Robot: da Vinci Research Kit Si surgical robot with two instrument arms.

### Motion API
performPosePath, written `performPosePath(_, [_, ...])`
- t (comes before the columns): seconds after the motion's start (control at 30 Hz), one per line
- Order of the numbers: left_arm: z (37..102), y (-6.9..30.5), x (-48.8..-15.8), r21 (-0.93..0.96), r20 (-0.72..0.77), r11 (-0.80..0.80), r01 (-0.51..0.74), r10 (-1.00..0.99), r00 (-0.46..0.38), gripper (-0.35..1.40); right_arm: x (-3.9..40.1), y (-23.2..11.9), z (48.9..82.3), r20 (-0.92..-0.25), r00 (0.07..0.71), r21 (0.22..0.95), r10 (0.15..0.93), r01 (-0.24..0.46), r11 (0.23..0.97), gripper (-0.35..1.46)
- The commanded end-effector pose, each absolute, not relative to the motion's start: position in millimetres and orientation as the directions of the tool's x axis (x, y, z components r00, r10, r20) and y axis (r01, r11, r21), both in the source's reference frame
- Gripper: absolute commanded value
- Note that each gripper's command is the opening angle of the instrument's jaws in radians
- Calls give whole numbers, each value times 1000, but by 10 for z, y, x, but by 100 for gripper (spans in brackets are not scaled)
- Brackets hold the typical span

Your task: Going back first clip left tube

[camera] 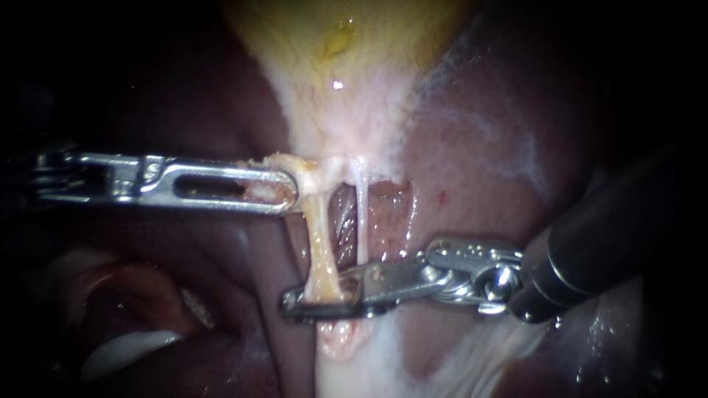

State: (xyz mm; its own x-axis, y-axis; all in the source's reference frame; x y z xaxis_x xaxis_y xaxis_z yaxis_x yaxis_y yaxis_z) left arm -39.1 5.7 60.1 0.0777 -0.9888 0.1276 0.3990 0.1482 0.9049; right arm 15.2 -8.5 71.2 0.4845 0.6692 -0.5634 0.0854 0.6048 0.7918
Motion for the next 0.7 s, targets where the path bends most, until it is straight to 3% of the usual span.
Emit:
performPosePath(0.03, [601,57,-391,905,128,148,399,-989,78,-35,152,-85,712,-561,485,794,670,88,601,-35])
performPosePath(0.2, [601,57,-391,905,128,148,399,-989,78,-35,152,-86,712,-560,477,798,677,92,595,-35])
performPosePath(0.3, [601,57,-390,905,128,148,399,-989,78,-35,153,-88,712,-624,444,756,643,135,641,22])
performPosePath(0.37, [601,57,-390,905,128,148,399,-989,78,-35,155,-88,712,-654,413,734,634,145,663,38])
performPosePath(0.53, [601,57,-390,905,128,148,399,-989,78,-35,159,-84,716,-720,382,656,579,102,748,49])
performPosePath(0.7, [601,57,-390,905,128,148,399,-989,78,-35,153,-80,718,-756,377,613,535,118,782,50])
